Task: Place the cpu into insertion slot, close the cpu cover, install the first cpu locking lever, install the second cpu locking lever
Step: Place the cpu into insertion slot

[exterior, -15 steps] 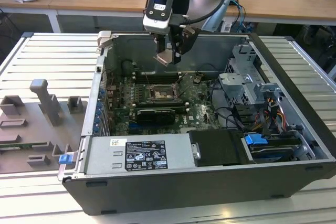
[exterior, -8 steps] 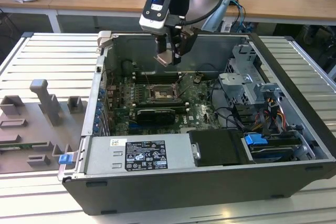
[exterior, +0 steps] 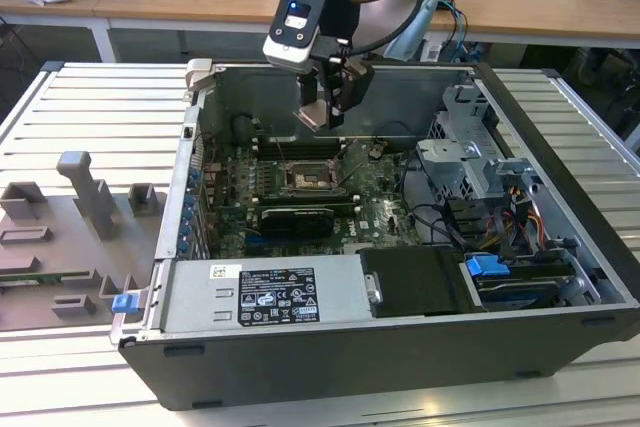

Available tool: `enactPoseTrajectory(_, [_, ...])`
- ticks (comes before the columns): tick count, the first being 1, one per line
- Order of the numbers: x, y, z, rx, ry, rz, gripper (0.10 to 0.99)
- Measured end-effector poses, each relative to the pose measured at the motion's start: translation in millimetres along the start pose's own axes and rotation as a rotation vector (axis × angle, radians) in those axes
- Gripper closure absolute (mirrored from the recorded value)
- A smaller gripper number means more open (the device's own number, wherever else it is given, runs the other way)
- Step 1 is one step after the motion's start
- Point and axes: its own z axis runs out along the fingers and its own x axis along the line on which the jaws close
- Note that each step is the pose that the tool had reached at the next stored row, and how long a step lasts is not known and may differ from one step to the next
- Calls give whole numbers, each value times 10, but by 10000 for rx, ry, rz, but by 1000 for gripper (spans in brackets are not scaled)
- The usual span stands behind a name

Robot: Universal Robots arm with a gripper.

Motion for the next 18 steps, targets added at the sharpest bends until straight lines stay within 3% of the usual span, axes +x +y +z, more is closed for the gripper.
enactPoseTrajectory(18, [-1, 0, 10, -18, -66, 703, 545])
